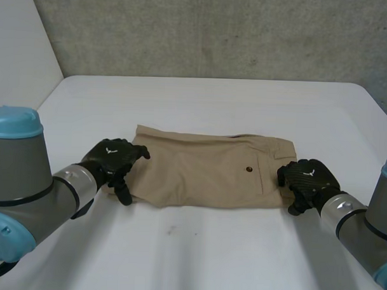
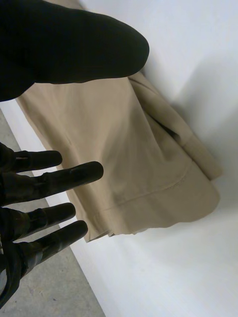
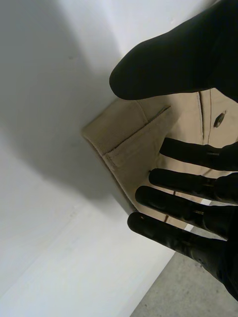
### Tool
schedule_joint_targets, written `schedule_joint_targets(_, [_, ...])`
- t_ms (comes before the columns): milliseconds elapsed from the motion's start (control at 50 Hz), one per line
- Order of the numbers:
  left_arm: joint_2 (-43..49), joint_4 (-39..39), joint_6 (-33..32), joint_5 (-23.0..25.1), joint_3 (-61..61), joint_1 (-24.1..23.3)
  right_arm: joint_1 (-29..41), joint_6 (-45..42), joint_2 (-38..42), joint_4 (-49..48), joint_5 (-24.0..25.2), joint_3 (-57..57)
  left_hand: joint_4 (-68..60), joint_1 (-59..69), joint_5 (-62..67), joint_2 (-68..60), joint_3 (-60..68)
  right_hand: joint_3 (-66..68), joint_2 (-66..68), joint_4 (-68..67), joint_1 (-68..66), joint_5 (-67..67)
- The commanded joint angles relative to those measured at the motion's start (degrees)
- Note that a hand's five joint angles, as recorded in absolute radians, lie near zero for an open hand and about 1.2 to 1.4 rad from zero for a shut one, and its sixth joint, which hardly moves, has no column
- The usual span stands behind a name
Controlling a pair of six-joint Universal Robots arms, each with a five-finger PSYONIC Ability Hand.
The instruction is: Fold the shorts.
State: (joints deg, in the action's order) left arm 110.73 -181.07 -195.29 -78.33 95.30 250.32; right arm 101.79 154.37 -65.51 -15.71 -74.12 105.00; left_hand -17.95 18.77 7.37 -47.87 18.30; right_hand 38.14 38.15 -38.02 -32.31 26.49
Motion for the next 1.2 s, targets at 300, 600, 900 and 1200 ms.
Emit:
schedule_joint_targets(300, [-3.58, -0.07, 0.0, -0.16, 2.43, 0.08, -4.92, -2.32, -0.75, -3.98, -4.8, -1.81, 2.02, -2.84, -1.44, 31.94, -2.37, 41.86, 41.85, -41.98, -47.69, 43.51])
schedule_joint_targets(600, [-12.02, 0.11, -0.09, 0.37, 7.44, 1.75, -16.47, -19.72, -5.24, 5.78, -3.67, -8.13, 3.87, -4.68, -3.29, 33.79, -4.22, 41.86, 41.85, -41.98, -47.69, 43.51])
schedule_joint_targets(900, [-12.73, 0.02, 0.18, 0.11, 8.32, 0.26, 20.28, -12.6, -1.12, 5.07, 13.46, -13.24, 4.21, -5.02, -3.63, 34.13, -4.55, 41.86, 41.85, -41.98, -47.69, 43.51])
schedule_joint_targets(1200, [-11.5, -0.51, 4.03, -0.16, 1.75, -3.95, 18.46, -4.98, -4.88, 5.78, 8.82, -11.04, 4.55, -5.36, -3.97, 34.47, -4.89, -28.14, -28.15, 28.02, 22.31, -26.49])
